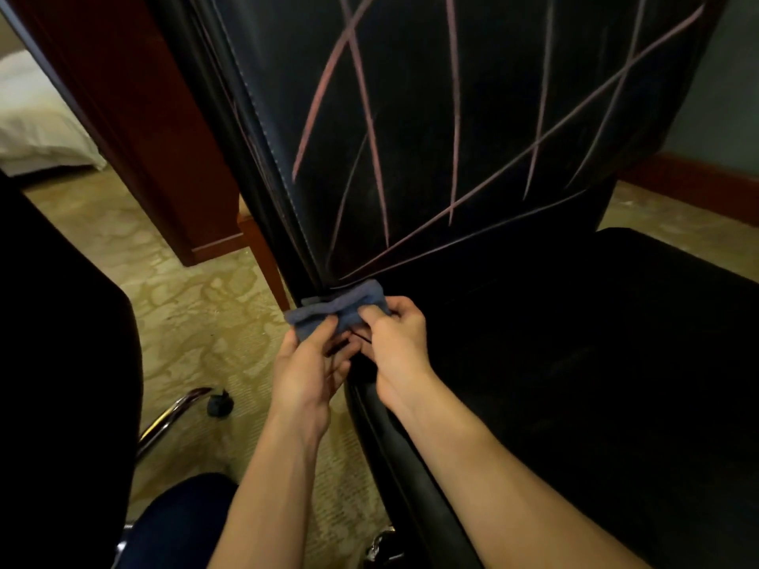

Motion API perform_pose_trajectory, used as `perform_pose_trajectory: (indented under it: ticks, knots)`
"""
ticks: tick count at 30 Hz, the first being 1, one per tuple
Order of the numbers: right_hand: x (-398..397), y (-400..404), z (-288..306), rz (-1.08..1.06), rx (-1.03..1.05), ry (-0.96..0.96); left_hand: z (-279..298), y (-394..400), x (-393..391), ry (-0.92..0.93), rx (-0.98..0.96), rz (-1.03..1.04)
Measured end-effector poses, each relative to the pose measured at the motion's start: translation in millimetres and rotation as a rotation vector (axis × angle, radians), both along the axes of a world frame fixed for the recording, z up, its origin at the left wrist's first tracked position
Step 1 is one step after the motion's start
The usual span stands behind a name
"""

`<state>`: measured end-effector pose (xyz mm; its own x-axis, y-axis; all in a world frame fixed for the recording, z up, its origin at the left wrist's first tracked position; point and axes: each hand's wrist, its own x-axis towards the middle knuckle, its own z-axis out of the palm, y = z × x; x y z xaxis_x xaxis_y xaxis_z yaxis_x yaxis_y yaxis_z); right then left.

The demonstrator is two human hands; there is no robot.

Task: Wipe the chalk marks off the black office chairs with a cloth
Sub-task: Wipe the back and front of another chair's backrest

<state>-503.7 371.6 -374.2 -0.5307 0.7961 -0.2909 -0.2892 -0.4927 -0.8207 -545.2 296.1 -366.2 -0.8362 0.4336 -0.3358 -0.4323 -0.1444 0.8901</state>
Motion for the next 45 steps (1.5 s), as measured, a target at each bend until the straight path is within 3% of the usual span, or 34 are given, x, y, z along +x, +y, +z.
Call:
perform_pose_trajectory:
  ticks: [5, 13, 20, 25, 29, 40, 45]
  knots:
    - [2, 4, 4, 0.072, -0.077, 0.112, 6, 19, 5, -0.009, 0.209, 0.198]
    - [-6, 33, 7, -0.16, -0.115, 0.072, 4, 77, 13, -0.046, 0.249, 0.359]
    - [-1, 75, -2, -0.37, -0.199, 0.15, 4, 125, 9, -0.045, 0.173, 0.162]
    - [-27, 79, 4, -0.165, -0.065, 0.063, 6, 126, -32, -0.062, 0.208, 0.316]
    - [-39, 88, 11, -0.135, -0.213, 0.141, 14, 132, -57, -0.055, 0.201, 0.231]
    - [15, 162, 24, -0.428, -0.163, 0.099, 12, 221, 6, -0.118, 0.165, 0.089]
    - [78, 202, 31, -0.562, -0.115, 0.102, 16, 266, 59, -0.123, 0.209, -0.12]
